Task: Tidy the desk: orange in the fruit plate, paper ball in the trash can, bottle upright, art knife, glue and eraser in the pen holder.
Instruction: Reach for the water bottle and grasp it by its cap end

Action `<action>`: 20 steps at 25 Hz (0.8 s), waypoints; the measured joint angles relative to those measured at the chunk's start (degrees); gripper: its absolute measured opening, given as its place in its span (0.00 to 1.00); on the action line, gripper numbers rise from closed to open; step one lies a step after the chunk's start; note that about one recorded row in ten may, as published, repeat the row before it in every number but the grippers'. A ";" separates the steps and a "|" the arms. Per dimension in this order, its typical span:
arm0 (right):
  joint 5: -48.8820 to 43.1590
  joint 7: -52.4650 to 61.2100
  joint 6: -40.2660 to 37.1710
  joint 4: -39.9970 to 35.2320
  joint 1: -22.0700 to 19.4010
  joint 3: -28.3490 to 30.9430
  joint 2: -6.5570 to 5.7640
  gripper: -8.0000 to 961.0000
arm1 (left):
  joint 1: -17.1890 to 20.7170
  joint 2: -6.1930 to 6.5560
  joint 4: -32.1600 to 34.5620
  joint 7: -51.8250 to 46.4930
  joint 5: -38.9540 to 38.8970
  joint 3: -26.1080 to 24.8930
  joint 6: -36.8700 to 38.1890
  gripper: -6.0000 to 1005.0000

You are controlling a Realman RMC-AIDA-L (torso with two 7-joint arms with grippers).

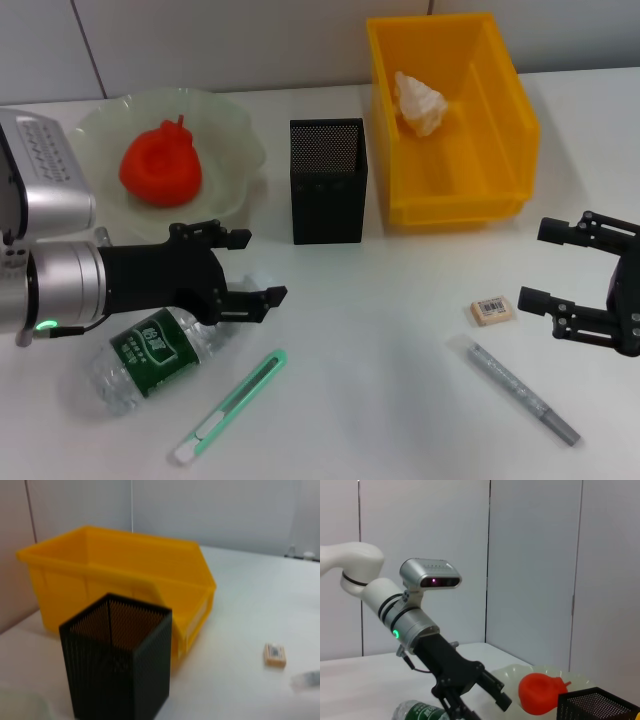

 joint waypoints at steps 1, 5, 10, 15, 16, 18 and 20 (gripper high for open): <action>0.01 0.00 0.05 0.19 0.11 0.00 -0.01 0.77 | 0.00 0.00 0.00 0.00 0.00 0.00 0.00 0.83; 0.09 0.00 0.10 0.52 0.55 -0.01 -0.05 0.77 | 1.67 0.05 1.67 -0.99 0.86 1.03 -0.26 0.83; 0.78 -0.01 0.06 1.60 1.17 -0.04 -0.06 0.77 | 2.85 0.03 3.24 -2.60 1.65 2.11 -0.36 0.83; 0.82 -0.01 -0.14 2.06 1.29 -0.05 -0.04 0.77 | 2.42 -0.08 3.32 -5.88 2.94 3.55 -2.29 0.83; 0.82 -0.01 -0.19 2.22 1.29 -0.06 -0.04 0.77 | 2.42 -0.08 3.32 -5.88 2.94 3.55 -2.29 0.83; 0.82 -0.01 -0.28 2.50 1.30 -0.06 -0.04 0.77 | 2.33 -0.08 3.35 -6.59 3.15 4.28 -3.26 0.83; 0.82 0.00 -0.30 2.66 1.29 -0.06 -0.03 0.77 | 2.14 -0.11 3.76 -8.27 3.36 7.44 -6.22 0.83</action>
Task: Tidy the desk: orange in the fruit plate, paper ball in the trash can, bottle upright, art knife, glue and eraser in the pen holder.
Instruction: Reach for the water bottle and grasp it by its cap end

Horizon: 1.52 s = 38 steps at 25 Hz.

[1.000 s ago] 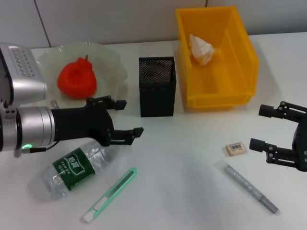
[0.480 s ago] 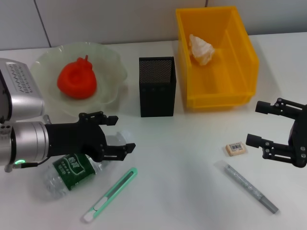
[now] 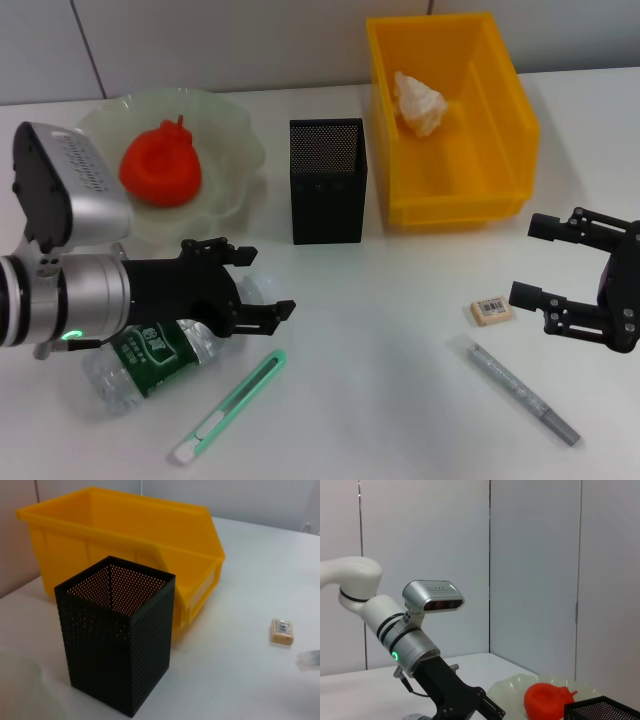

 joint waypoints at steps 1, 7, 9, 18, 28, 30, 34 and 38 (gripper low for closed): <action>0.00 0.00 -0.01 0.04 -0.06 0.00 0.00 0.77 | 0.00 0.00 0.00 0.00 0.00 0.00 0.00 0.83; 0.00 -0.01 -0.04 1.01 -0.13 0.00 -0.08 0.77 | -0.18 -0.03 4.09 -7.31 5.89 3.45 -2.10 0.83; 0.00 -0.05 -0.05 1.37 -0.03 0.00 -0.10 0.77 | -0.20 -0.07 5.38 -9.07 7.20 4.10 -2.32 0.83; -0.02 -0.13 -0.17 2.04 -0.09 0.00 -0.10 0.77 | -1.57 -0.09 10.59 -21.53 17.34 5.75 -2.56 0.83; -0.02 -0.45 -0.17 2.71 0.22 0.00 -0.11 0.77 | -2.16 -0.08 12.56 -27.99 22.78 8.46 -2.03 0.83; -0.02 -0.55 -0.15 2.72 0.26 0.01 -0.11 0.77 | -2.19 -0.08 12.56 -28.17 22.81 8.65 -2.02 0.83; -0.02 -0.75 0.04 3.01 0.39 0.00 -0.11 0.77 | -2.36 -0.09 12.55 -28.38 22.85 8.95 -2.33 0.83; -0.02 -0.84 0.24 3.62 0.65 0.00 -0.10 0.77 | -2.83 -0.11 12.13 -28.38 22.88 8.98 -2.38 0.83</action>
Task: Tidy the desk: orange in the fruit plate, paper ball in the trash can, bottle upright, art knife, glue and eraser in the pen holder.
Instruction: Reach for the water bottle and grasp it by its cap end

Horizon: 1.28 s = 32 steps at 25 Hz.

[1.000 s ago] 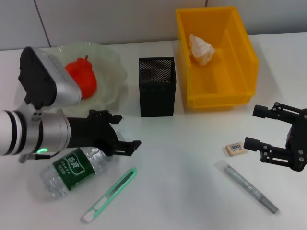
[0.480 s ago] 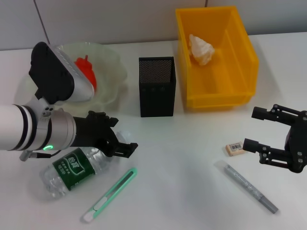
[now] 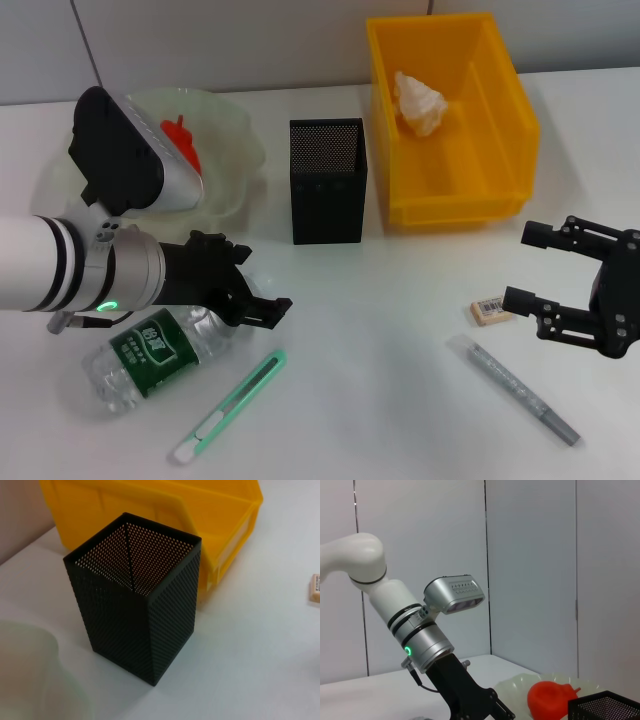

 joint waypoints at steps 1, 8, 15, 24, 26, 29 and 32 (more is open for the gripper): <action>0.00 -0.01 0.04 0.07 0.05 0.00 0.00 0.77 | -0.16 -0.03 -0.18 0.00 0.00 0.01 -0.02 0.83; 0.00 -0.60 0.23 0.35 0.07 0.00 0.00 0.77 | -0.37 -0.07 -0.30 0.00 0.00 0.26 -0.05 0.83; 0.00 -0.66 0.24 0.93 0.50 0.00 -0.02 0.77 | -0.87 -0.07 -1.57 -0.08 0.00 0.77 -0.13 0.83; 0.00 -0.66 0.24 1.21 0.65 0.00 -0.08 0.77 | -1.65 -0.07 -3.22 -0.09 0.09 0.79 -1.02 0.83; 0.00 -0.66 0.26 1.45 0.76 0.01 -0.09 0.77 | -1.65 -0.07 -3.22 -0.09 0.09 0.79 -1.24 0.83; 0.00 -0.72 0.31 1.84 1.00 0.35 -0.09 0.77 | -1.69 -0.07 -3.22 -0.30 0.10 0.79 -1.54 0.83; 0.00 -0.74 0.30 2.11 1.19 0.60 -0.09 0.77 | -1.93 -0.06 -3.33 -0.62 0.34 0.79 -1.68 0.83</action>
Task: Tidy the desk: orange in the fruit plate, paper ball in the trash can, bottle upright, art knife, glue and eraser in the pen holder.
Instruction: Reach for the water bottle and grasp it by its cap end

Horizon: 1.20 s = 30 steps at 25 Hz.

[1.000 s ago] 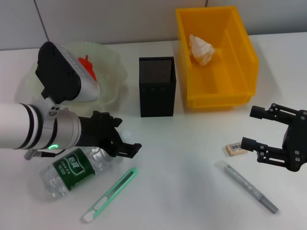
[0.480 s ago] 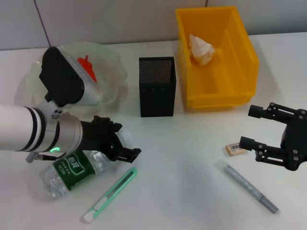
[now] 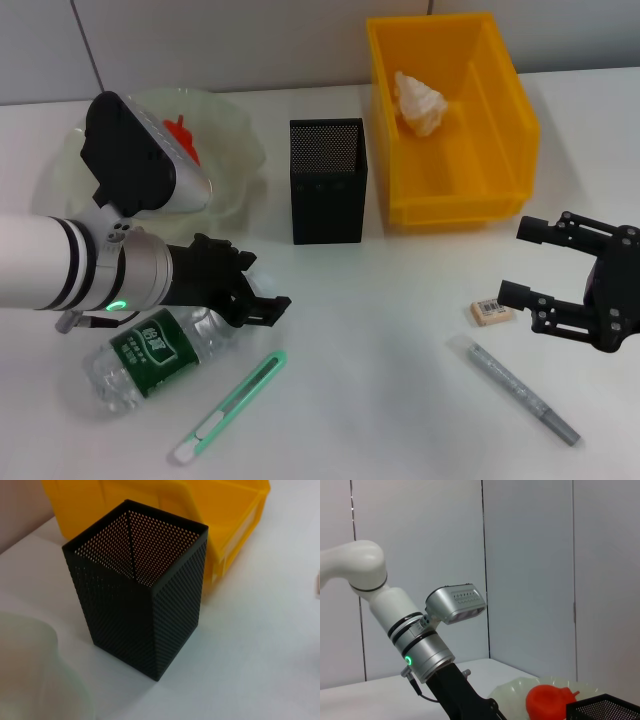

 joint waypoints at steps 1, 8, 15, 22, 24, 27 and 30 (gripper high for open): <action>0.00 0.00 -0.02 0.05 0.03 0.04 0.00 0.77 | -0.07 0.00 -0.10 -0.06 0.13 0.00 0.00 0.82; 0.00 -0.01 0.05 0.06 0.28 0.14 -0.07 0.77 | -0.44 0.00 -0.74 -0.11 0.28 0.00 0.00 0.62; 0.00 -0.01 0.05 0.04 0.52 0.12 0.00 0.77 | -0.54 0.00 -1.29 -0.11 0.28 -0.08 0.02 0.54; 0.00 0.00 0.04 0.04 0.62 0.10 0.01 0.76 | -1.30 0.00 -2.92 -0.20 0.27 -0.43 -0.02 0.55; 0.00 0.00 0.03 0.04 0.63 0.10 0.01 0.76 | -1.30 0.00 -2.92 -0.20 0.27 -0.43 -0.02 0.55; 0.00 0.00 0.02 0.05 0.63 0.10 0.01 0.76 | -1.30 0.00 -2.94 -0.21 0.28 -0.47 -0.13 0.55; 0.00 0.00 0.02 0.10 0.66 0.10 0.01 0.76 | -1.30 0.00 -2.94 -0.24 0.28 -0.26 -0.46 0.55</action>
